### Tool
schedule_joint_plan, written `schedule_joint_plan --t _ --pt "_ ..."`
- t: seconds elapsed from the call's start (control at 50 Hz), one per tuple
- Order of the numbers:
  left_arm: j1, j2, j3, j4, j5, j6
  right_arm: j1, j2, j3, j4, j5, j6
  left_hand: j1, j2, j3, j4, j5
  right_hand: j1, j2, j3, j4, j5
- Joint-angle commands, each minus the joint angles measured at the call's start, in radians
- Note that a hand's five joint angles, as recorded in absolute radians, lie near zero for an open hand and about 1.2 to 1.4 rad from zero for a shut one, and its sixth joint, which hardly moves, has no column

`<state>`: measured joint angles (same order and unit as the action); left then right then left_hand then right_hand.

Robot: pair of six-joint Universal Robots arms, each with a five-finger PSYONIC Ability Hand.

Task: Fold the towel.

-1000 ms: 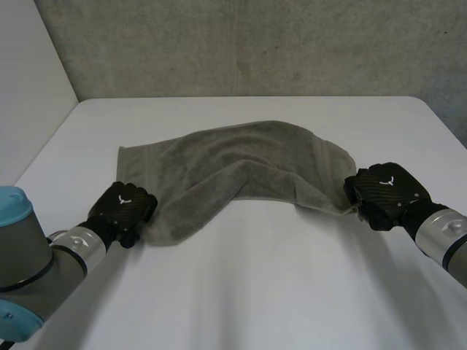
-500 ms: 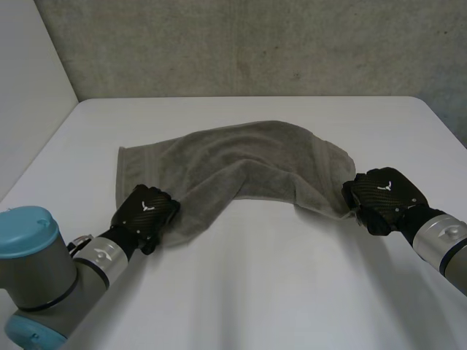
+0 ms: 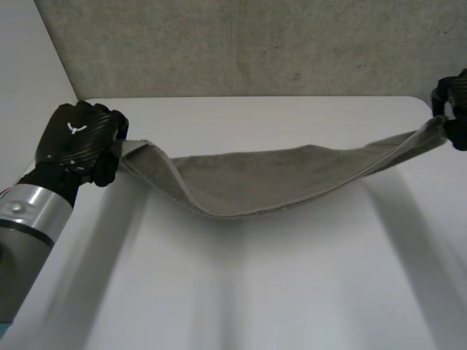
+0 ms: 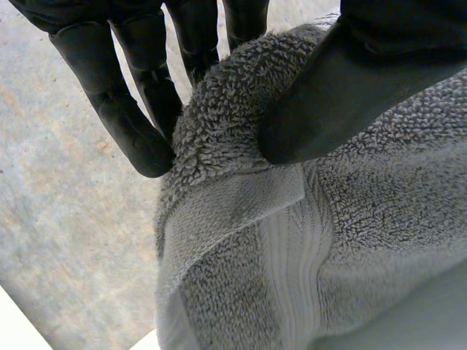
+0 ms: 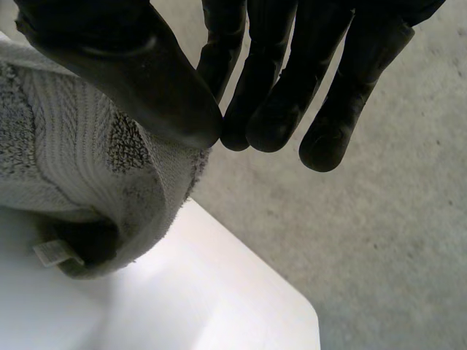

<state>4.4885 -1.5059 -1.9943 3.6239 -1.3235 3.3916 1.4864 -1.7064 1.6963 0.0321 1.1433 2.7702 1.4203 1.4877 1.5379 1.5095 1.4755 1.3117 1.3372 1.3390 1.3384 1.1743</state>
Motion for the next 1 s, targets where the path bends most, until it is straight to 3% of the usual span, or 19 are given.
schedule_joint_plan --t 0.02,0.1,0.22,0.3,0.42,0.44,0.48,0.52,0.58,0.62,0.7,0.76,0.8,0.84,0.86,0.9,0.96,1.0 --pt "0.034 0.052 -0.054 -0.125 0.043 -0.058 -0.058 -0.001 -0.03 0.152 -0.031 -0.096 -0.024 -0.091 -0.142 -0.113 -0.254 0.085 0.059 0.057 0.058 0.047" --pt "0.066 0.052 -0.115 -0.189 0.102 -0.051 -0.086 0.001 -0.015 0.196 -0.039 -0.165 -0.024 -0.091 -0.142 -0.113 -0.254 0.085 0.059 0.057 0.058 0.047" --pt "0.139 0.093 -0.144 -0.22 0.124 -0.022 -0.15 -0.004 0.0 0.267 -0.071 -0.236 -0.024 -0.091 -0.142 -0.113 -0.254 0.085 0.059 0.057 0.058 0.047" --pt "0.15 0.111 -0.12 -0.229 0.15 -0.009 -0.149 -0.004 -0.018 0.261 -0.111 -0.228 -0.024 -0.091 -0.142 -0.113 -0.254 0.085 0.059 0.057 0.058 0.047" --pt "0.132 0.076 0.032 -0.252 0.149 -0.018 -0.144 0.031 -0.087 0.255 -0.088 -0.227 -0.024 -0.091 -0.142 -0.113 -0.254 0.085 0.059 0.057 0.058 0.047" --pt "0.132 0.076 0.032 -0.252 0.148 -0.018 -0.129 0.087 -0.116 0.253 -0.068 -0.23 -0.024 -0.091 -0.142 -0.113 -0.254 0.085 0.059 0.057 0.058 0.047" --pt "0.104 -0.073 0.147 -0.284 0.112 -0.015 -0.084 0.165 -0.159 0.261 -0.039 -0.238 -0.024 -0.091 -0.142 -0.113 -0.254 0.085 0.059 0.057 0.058 0.047" --pt "0.071 -0.168 0.222 -0.327 0.08 -0.009 0.079 0.316 -0.297 0.293 0.071 -0.241 -0.024 -0.091 -0.142 -0.113 -0.254 0.085 0.059 0.057 0.058 0.047" --pt "0.016 -0.349 0.395 -0.452 0.002 0.009 0.155 0.387 -0.365 0.327 0.145 -0.253 -0.024 -0.091 -0.142 -0.113 -0.254 0.085 0.059 0.057 0.058 0.047" --pt "-0.004 -0.437 0.487 -0.517 -0.038 0.032 0.259 0.517 -0.491 0.382 0.263 -0.303 -0.024 -0.091 -0.142 -0.113 -0.254 0.085 0.059 0.057 0.058 0.047" --pt "-0.017 -0.612 0.737 -0.655 -0.089 0.086 0.307 0.653 -0.632 0.391 0.34 -0.359 -0.024 -0.091 -0.142 -0.113 -0.254 0.085 0.059 0.057 0.058 0.047" --pt "-0.02 -0.642 0.813 -0.668 -0.089 0.09 0.319 0.756 -0.801 0.388 0.375 -0.38 -0.024 -0.091 -0.142 -0.113 -0.254 0.085 0.059 0.057 0.058 0.047" --pt "-0.025 -0.666 0.981 -0.66 -0.089 0.087 0.322 0.798 -0.903 0.377 0.38 -0.371 -0.024 -0.091 -0.142 -0.113 -0.254 0.085 0.059 0.057 0.058 0.047" --pt "-0.026 -0.668 1.07 -0.65 -0.088 0.081 0.334 0.849 -1.106 0.294 0.395 -0.321 -0.024 -0.091 -0.142 -0.113 -0.254 0.085 0.059 0.057 0.058 0.047" --pt "-0.031 -0.666 1.159 -0.624 -0.088 0.066 0.334 0.849 -1.107 0.293 0.395 -0.32 -0.024 -0.091 -0.142 -0.113 -0.254 0.085 0.059 0.057 0.058 0.047" --pt "-0.035 -0.662 1.24 -0.584 -0.089 0.036 0.36 0.849 -1.211 0.116 0.412 -0.23 -0.024 -0.091 -0.142 -0.113 -0.254 0.085 0.059 0.057 0.058 0.047" --pt "-0.04 -0.64 1.354 -0.475 -0.091 -0.067 0.365 0.827 -1.204 0.012 0.412 -0.19 -0.024 -0.091 -0.142 -0.113 -0.254 0.085 0.059 0.057 0.058 0.047" --pt "-0.026 -0.62 1.377 -0.423 -0.092 -0.125 0.358 0.716 -1.108 -0.172 0.4 -0.14 -0.024 -0.091 -0.142 -0.113 -0.254 0.085 0.059 0.057 0.058 0.047"
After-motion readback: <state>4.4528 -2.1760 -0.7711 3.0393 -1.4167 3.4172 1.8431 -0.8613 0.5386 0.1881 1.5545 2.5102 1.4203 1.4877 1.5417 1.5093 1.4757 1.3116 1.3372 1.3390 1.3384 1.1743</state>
